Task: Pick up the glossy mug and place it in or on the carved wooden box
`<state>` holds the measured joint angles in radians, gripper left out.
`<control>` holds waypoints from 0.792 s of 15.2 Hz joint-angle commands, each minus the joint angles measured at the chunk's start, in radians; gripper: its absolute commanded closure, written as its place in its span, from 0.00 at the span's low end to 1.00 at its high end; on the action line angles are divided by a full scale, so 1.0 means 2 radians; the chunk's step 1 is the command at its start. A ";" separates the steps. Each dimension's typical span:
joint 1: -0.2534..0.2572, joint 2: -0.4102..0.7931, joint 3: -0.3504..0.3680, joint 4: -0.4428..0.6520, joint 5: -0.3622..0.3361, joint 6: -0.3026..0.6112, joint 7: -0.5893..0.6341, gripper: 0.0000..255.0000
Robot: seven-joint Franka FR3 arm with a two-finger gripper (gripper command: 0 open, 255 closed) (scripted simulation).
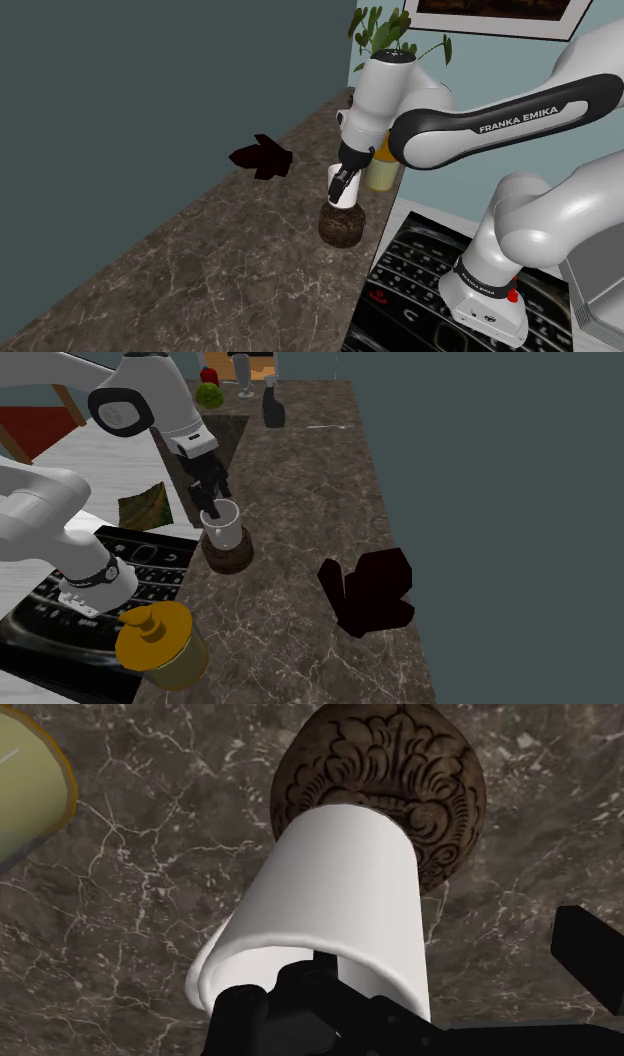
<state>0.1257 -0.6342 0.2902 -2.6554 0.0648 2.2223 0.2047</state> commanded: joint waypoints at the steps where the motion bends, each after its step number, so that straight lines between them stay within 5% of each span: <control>1: 0.002 -0.010 -0.002 0.010 0.001 -0.020 -0.001 0.00; 4: 0.005 -0.033 -0.008 0.042 0.001 -0.075 -0.003 0.00; 12: 0.005 -0.033 -0.008 0.042 0.001 -0.075 -0.003 0.00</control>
